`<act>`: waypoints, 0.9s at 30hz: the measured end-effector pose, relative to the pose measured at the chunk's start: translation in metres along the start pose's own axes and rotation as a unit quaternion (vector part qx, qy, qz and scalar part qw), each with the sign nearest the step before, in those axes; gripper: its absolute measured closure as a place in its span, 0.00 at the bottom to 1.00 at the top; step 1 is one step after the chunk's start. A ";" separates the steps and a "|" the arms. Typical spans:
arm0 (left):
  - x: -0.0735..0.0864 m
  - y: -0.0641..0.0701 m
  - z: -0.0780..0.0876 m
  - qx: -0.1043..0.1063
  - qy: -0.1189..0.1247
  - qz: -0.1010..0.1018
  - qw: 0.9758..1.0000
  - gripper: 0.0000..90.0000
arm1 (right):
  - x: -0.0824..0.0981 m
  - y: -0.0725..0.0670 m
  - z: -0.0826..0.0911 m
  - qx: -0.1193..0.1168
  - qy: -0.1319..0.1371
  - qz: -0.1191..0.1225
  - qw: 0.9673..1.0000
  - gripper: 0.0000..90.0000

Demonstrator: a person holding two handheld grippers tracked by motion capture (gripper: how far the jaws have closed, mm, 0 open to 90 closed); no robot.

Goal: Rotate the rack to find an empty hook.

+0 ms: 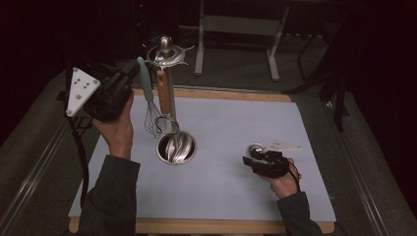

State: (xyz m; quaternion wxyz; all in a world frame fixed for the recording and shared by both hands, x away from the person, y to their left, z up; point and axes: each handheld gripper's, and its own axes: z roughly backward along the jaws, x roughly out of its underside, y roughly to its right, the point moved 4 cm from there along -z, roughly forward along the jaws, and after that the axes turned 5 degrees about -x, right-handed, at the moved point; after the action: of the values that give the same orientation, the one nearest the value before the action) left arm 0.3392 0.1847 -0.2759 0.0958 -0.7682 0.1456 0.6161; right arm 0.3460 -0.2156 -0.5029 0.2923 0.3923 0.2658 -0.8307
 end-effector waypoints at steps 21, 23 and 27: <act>-0.001 -0.018 -0.027 -0.023 -0.028 0.007 0.999 1.00 | 0.002 0.008 0.007 0.008 0.006 -0.009 1.000 0.60; -0.001 -0.018 -0.029 -0.025 -0.030 0.006 0.999 1.00 | 0.003 0.009 0.008 0.008 0.006 -0.009 1.000 0.60; -0.001 -0.019 -0.032 -0.028 -0.034 0.006 0.999 1.00 | 0.003 0.010 0.008 0.009 0.006 -0.010 1.000 0.60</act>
State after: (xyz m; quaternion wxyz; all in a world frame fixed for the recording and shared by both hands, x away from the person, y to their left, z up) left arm 0.3747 0.1922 -0.2682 0.0759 -0.7482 0.1294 0.6462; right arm 0.3470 -0.2286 -0.5028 0.2789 0.3974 0.2642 -0.8334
